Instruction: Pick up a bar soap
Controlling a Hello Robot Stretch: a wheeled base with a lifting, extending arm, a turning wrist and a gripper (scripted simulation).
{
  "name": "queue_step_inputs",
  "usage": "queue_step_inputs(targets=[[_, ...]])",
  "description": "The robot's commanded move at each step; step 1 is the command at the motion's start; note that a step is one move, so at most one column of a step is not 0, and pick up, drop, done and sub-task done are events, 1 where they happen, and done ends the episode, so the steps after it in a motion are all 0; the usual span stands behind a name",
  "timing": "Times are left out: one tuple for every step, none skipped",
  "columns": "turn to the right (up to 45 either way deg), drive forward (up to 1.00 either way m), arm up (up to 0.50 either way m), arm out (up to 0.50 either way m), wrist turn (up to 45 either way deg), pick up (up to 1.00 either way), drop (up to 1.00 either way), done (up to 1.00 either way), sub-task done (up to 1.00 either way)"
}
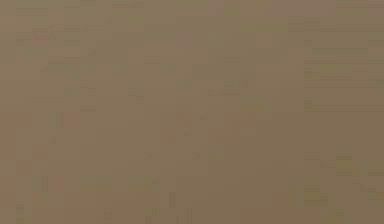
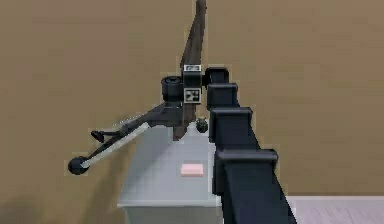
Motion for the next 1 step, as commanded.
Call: queue_step_inputs(targets=[[0.0, 0.00, 0.00, 0.00, 45.0, 0.00, 0.00, 0.00, 0.00]])
